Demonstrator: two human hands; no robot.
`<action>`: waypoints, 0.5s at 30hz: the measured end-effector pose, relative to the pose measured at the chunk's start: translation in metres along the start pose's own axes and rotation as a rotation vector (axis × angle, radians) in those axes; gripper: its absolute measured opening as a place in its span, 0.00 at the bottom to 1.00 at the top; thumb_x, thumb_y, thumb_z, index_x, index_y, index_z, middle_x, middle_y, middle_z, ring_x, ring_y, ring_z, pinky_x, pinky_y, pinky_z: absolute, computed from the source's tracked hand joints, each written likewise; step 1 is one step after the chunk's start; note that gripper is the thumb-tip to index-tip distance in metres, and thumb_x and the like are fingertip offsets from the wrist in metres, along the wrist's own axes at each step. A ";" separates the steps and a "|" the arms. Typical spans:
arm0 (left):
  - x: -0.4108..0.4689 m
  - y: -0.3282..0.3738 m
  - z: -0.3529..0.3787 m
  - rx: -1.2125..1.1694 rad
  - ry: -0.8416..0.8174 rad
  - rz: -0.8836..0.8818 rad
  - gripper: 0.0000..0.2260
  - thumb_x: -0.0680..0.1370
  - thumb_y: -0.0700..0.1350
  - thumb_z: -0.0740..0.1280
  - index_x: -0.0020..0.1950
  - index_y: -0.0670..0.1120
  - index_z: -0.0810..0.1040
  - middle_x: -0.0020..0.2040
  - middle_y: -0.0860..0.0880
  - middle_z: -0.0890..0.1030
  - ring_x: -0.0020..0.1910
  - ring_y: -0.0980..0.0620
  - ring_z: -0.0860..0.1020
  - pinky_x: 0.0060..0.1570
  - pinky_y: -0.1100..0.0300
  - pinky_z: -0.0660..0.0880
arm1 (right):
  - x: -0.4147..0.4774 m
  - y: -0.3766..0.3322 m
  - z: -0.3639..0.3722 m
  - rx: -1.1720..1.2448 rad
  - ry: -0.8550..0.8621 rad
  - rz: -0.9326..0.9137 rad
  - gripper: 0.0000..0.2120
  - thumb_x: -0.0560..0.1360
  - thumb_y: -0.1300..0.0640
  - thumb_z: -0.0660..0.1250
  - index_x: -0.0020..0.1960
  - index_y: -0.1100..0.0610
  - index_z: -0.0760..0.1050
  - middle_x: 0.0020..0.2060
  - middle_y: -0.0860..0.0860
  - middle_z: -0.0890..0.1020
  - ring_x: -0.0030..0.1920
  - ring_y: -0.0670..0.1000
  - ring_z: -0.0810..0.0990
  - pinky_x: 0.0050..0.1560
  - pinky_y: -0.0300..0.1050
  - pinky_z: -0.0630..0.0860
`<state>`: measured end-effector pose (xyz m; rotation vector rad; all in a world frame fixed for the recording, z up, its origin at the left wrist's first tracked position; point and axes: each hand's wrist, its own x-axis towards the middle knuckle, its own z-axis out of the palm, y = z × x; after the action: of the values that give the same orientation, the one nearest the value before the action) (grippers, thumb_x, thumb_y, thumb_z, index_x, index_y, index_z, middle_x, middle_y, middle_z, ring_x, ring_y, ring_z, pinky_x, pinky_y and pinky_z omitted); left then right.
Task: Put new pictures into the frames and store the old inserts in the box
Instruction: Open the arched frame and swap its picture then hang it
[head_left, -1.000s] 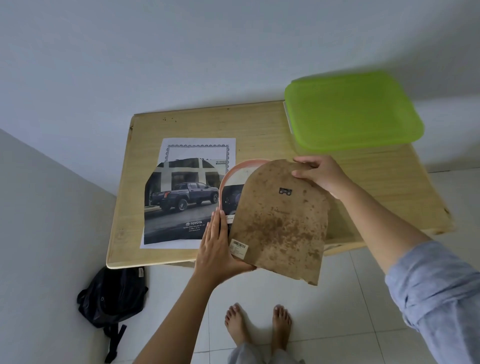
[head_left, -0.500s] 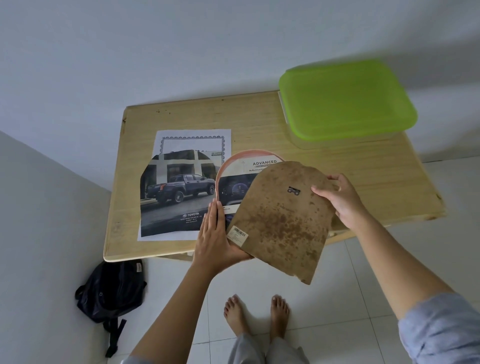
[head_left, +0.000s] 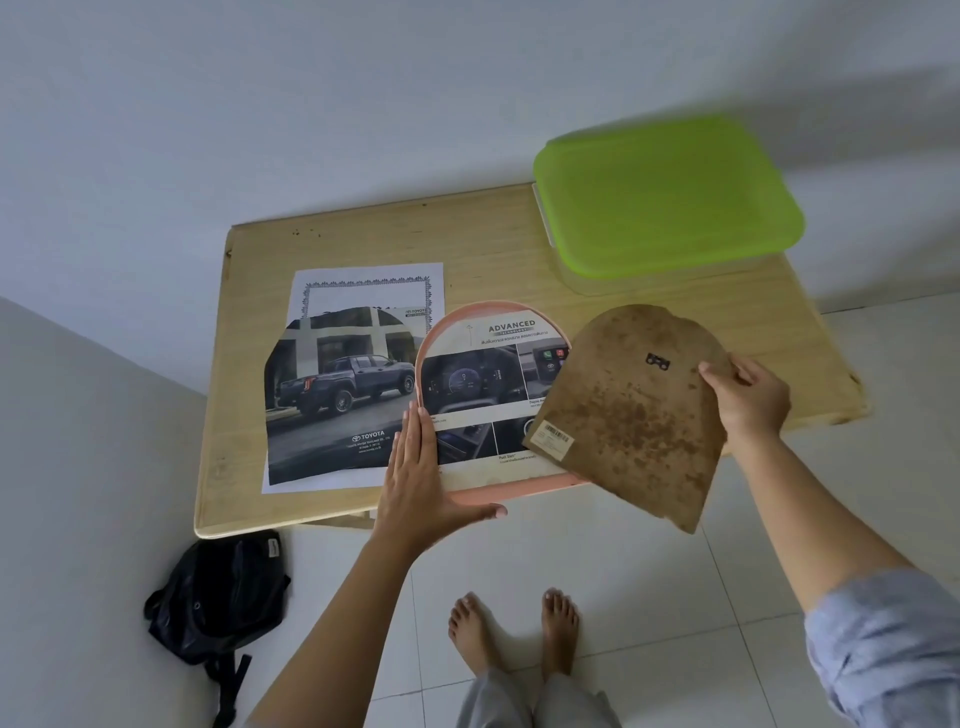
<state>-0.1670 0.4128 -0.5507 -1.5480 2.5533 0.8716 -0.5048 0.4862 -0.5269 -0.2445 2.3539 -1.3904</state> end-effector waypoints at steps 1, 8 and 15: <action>0.000 0.000 0.000 -0.006 -0.001 -0.003 0.63 0.53 0.81 0.58 0.68 0.51 0.22 0.72 0.53 0.28 0.71 0.55 0.30 0.72 0.55 0.38 | 0.001 -0.002 -0.001 -0.063 0.012 -0.039 0.20 0.71 0.59 0.71 0.61 0.64 0.75 0.57 0.58 0.79 0.58 0.55 0.77 0.57 0.42 0.72; -0.001 0.001 -0.002 -0.020 -0.018 -0.009 0.63 0.52 0.82 0.57 0.67 0.52 0.22 0.70 0.54 0.26 0.70 0.55 0.29 0.71 0.56 0.37 | -0.004 0.013 0.008 -0.389 -0.028 -0.270 0.18 0.77 0.59 0.63 0.62 0.69 0.71 0.62 0.63 0.75 0.64 0.61 0.72 0.66 0.51 0.67; -0.001 0.003 -0.002 -0.020 -0.033 -0.015 0.63 0.52 0.82 0.56 0.67 0.50 0.22 0.69 0.54 0.25 0.70 0.54 0.29 0.71 0.55 0.37 | -0.054 0.021 0.038 -0.570 -0.139 -0.429 0.26 0.80 0.51 0.55 0.73 0.61 0.57 0.74 0.58 0.58 0.74 0.56 0.54 0.73 0.53 0.53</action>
<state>-0.1683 0.4137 -0.5473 -1.5419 2.5148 0.9167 -0.4393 0.4846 -0.5486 -1.0172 2.6189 -0.7789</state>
